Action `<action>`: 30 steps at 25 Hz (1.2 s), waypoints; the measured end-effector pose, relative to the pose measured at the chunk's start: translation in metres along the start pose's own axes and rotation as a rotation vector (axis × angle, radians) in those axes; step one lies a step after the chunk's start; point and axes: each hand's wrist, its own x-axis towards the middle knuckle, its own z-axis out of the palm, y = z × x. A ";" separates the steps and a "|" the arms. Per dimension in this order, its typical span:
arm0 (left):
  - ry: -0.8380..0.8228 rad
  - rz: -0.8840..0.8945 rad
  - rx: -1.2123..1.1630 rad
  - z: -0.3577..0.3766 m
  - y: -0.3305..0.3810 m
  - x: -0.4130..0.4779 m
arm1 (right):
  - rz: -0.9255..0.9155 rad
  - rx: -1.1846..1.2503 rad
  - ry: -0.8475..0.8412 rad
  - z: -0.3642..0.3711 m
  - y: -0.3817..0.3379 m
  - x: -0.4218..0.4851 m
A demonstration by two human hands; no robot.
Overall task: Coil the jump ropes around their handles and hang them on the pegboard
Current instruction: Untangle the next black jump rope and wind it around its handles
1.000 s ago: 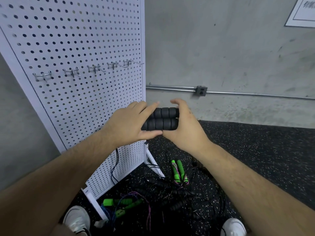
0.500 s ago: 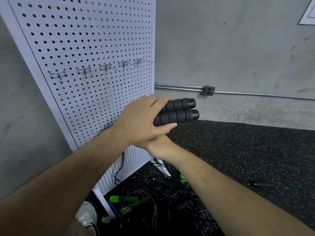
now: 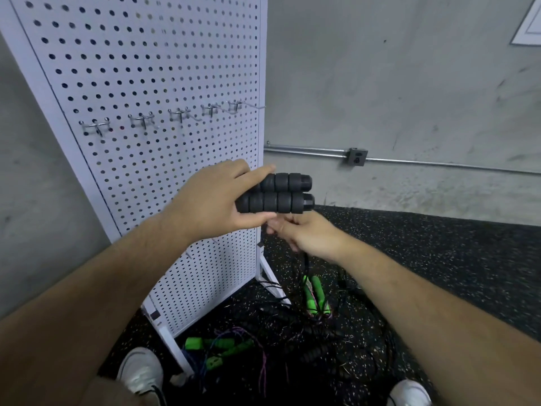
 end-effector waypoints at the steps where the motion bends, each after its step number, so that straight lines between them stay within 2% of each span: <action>1: -0.010 0.012 0.004 0.002 -0.004 -0.001 | 0.018 0.002 -0.009 -0.016 0.004 0.000; 7: -0.071 0.094 0.040 0.023 -0.015 -0.003 | 0.087 -0.046 0.036 -0.071 0.018 -0.015; 11: -0.083 0.104 0.086 0.034 -0.009 0.003 | 0.114 -0.097 0.188 -0.066 0.013 -0.019; 18: -0.069 0.093 0.123 0.039 0.001 0.008 | 0.091 -0.351 0.402 -0.050 0.002 -0.024; 22: -0.072 0.067 0.152 0.038 0.003 0.004 | 0.071 -0.435 0.421 -0.042 -0.006 -0.025; 30: -0.064 0.036 0.162 0.036 0.003 -0.002 | 0.092 -0.384 0.400 -0.036 -0.014 -0.024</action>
